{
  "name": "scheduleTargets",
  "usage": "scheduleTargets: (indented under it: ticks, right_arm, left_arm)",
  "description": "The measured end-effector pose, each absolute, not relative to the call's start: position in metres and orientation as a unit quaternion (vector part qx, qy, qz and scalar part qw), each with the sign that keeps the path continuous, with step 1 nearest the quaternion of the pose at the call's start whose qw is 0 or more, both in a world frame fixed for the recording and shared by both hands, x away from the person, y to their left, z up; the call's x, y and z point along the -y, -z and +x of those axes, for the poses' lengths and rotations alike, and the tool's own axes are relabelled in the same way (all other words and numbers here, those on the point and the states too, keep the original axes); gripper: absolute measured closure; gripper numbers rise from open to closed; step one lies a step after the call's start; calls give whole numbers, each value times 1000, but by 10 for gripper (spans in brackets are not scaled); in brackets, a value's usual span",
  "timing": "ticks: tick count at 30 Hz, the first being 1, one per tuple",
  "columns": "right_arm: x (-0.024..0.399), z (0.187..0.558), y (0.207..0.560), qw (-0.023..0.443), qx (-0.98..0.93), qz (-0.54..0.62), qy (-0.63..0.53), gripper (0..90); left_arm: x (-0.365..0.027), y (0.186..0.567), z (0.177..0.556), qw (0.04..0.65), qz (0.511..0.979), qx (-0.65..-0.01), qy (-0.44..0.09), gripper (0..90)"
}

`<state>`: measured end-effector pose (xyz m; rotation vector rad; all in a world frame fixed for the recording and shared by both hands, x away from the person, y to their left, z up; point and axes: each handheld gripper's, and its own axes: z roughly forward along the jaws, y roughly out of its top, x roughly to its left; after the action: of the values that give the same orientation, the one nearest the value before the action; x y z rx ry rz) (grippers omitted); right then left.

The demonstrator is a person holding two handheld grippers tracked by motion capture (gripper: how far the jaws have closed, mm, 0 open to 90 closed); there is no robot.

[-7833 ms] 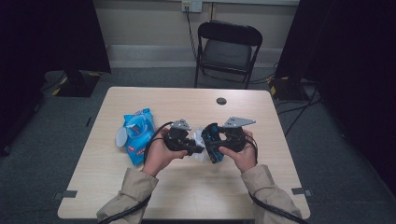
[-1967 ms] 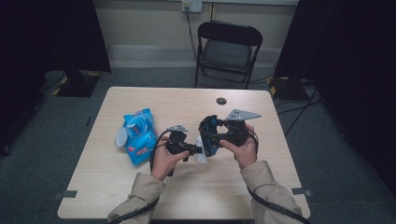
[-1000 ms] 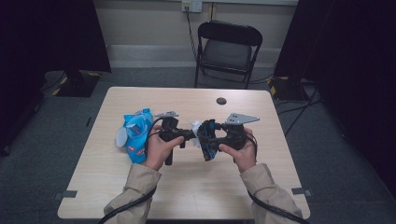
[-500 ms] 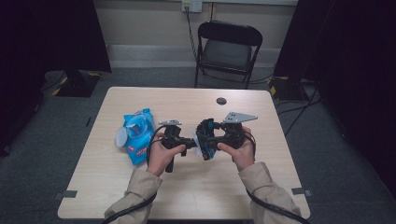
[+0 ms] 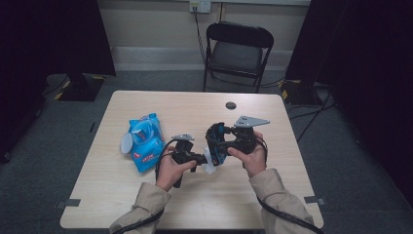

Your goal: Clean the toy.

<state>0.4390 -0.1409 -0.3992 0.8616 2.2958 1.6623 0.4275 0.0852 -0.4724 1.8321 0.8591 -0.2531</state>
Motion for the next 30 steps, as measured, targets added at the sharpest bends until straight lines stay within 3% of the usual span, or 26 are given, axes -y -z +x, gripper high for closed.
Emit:
scheduleTargets:
  ticks: [15, 30]
  right_arm:
    - [137, 434, 399, 89, -776, 279, -559, 255]
    - [135, 425, 407, 80, -777, 269, -563, 255]
  left_arm:
    - [-116, 444, 438, 533, 755, -378, 51, 827]
    - [-118, 405, 450, 564, 736, -375, 16, 827]
